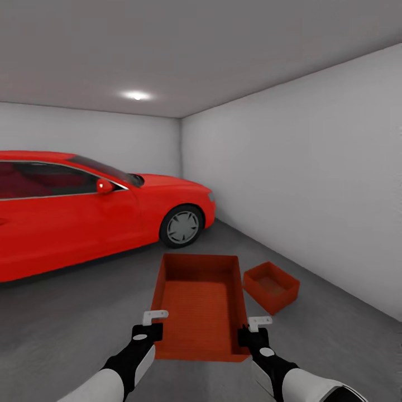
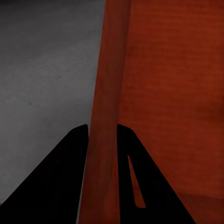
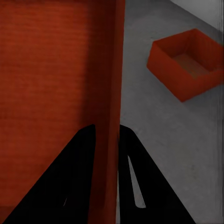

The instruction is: Move the two storage containers from the living room to the garage. In the garage, place one container on the floor and stack the other container on top of it (either order is fine).

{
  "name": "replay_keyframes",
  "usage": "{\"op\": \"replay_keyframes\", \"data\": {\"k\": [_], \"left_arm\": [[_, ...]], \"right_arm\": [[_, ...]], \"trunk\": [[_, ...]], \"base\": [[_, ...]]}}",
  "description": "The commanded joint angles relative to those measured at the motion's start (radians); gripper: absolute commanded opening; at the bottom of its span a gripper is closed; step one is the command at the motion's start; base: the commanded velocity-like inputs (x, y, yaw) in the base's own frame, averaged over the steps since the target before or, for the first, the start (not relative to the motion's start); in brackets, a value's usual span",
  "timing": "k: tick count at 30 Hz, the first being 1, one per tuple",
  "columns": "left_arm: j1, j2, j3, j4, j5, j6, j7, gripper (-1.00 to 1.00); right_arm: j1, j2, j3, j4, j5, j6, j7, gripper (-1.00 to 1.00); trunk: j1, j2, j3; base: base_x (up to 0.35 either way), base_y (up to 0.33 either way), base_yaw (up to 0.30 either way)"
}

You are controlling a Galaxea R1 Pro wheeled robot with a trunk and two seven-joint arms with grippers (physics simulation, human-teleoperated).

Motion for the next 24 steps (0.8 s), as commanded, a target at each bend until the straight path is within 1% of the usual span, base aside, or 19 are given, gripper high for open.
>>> {"op": "replay_keyframes", "data": {"k": [1,24], "left_arm": [[-0.001,0.004,0.026,-0.033,-0.016,0.005,0.008,-1.0],[-0.001,0.005,0.026,-0.034,-0.016,0.004,0.008,-1.0]], "right_arm": [[0.0,0.0,-0.006,0.002,-0.012,-0.003,0.001,-1.0],[0.0,0.0,-0.006,0.002,-0.012,-0.003,0.001,-1.0]], "trunk": [[0.001,-0.001,-0.002],[0.001,-0.001,-0.002]], "base": [[0.322,0.142,-0.282],[0.322,0.142,-0.282]]}}
